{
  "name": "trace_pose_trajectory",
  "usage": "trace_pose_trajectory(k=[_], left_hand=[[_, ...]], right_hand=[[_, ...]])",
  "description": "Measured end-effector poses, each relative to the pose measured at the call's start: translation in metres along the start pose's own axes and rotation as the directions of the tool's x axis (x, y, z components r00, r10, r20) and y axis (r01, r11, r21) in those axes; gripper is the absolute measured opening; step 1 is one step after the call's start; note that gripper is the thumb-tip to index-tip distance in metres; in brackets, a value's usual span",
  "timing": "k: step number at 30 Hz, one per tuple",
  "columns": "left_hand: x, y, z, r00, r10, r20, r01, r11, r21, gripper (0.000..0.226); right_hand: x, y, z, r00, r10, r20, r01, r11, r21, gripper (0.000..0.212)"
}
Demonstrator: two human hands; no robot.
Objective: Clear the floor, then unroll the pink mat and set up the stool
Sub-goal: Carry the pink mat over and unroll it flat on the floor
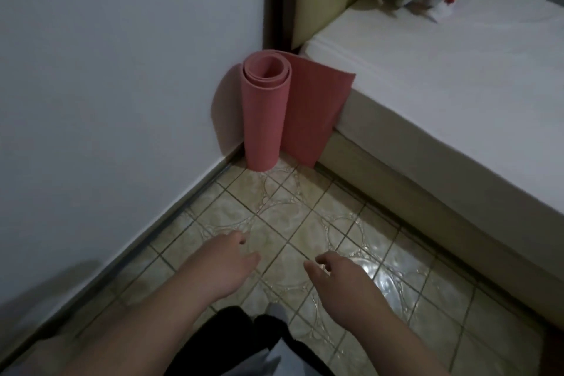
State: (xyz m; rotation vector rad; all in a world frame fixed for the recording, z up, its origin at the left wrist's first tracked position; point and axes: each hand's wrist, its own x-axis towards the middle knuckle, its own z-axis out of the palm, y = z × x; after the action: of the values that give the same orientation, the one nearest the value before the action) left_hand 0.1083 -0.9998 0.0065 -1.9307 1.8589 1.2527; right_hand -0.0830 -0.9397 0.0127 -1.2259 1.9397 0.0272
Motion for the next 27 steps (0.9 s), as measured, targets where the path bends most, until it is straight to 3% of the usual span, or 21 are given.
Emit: trace_pose_trajectory(k=[7, 12, 18, 21, 27], left_hand=[[0.039, -0.008, -0.025, 0.990, -0.139, 0.002, 0.139, 0.988, -0.062, 0.052], [0.086, 0.004, -0.062, 0.988, -0.150, -0.034, 0.148, 0.988, -0.052, 0.055], [0.163, 0.054, -0.124, 0.998, -0.040, -0.053, 0.044, 0.996, 0.072, 0.058], [0.199, 0.088, -0.140, 0.999, 0.003, -0.038, 0.002, 0.993, 0.118, 0.057], [0.270, 0.150, -0.156, 1.000, -0.012, -0.010, 0.013, 0.998, 0.067, 0.049]], right_hand=[[0.087, -0.056, -0.044, 0.989, -0.129, 0.072, 0.136, 0.986, -0.097, 0.054], [0.144, -0.089, -0.071, 0.984, -0.154, 0.087, 0.161, 0.983, -0.084, 0.053], [0.193, -0.096, -0.104, 0.997, -0.081, -0.013, 0.082, 0.994, 0.066, 0.046], [0.209, -0.085, -0.117, 1.000, -0.008, 0.006, 0.008, 0.995, 0.099, 0.045], [0.259, -0.071, -0.157, 0.999, 0.051, 0.015, -0.053, 0.990, 0.131, 0.039]])
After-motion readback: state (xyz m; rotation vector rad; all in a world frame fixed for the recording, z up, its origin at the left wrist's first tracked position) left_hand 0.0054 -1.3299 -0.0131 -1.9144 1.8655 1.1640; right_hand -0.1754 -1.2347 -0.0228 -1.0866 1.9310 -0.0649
